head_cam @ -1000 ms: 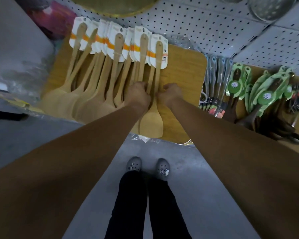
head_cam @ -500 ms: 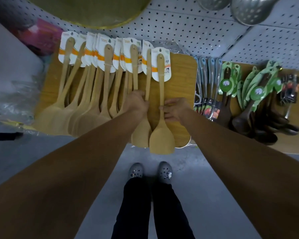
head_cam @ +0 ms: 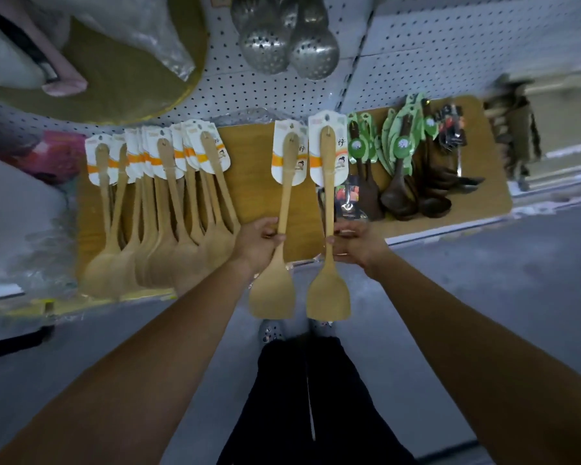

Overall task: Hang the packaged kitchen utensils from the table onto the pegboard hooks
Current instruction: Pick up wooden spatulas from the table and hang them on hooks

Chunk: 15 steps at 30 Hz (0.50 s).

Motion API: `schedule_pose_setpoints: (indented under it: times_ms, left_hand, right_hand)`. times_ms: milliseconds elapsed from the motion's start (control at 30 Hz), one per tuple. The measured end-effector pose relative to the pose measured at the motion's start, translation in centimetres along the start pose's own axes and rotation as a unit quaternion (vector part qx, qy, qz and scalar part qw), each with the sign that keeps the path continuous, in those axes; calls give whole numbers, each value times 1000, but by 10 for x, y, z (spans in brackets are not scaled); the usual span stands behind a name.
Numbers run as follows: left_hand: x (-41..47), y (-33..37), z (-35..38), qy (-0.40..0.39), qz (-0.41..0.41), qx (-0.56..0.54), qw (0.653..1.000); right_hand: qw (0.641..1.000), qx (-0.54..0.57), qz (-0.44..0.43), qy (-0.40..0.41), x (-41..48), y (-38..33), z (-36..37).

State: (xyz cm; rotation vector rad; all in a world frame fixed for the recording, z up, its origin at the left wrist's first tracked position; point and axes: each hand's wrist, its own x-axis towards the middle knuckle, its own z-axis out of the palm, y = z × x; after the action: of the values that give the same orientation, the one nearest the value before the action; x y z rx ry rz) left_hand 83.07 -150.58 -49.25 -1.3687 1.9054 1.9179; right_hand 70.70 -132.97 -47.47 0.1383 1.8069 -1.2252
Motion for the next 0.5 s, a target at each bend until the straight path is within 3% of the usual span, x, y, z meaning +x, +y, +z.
schedule_pose_setpoints:
  times_ms: [233, 500]
  left_hand:
    - [-71, 23, 60, -122, 89, 37, 988]
    - [-117, 53, 163, -196, 117, 82, 970]
  right_hand:
    - [991, 109, -8, 75, -90, 34, -74]
    - [968, 186, -30, 167, -170, 79, -189]
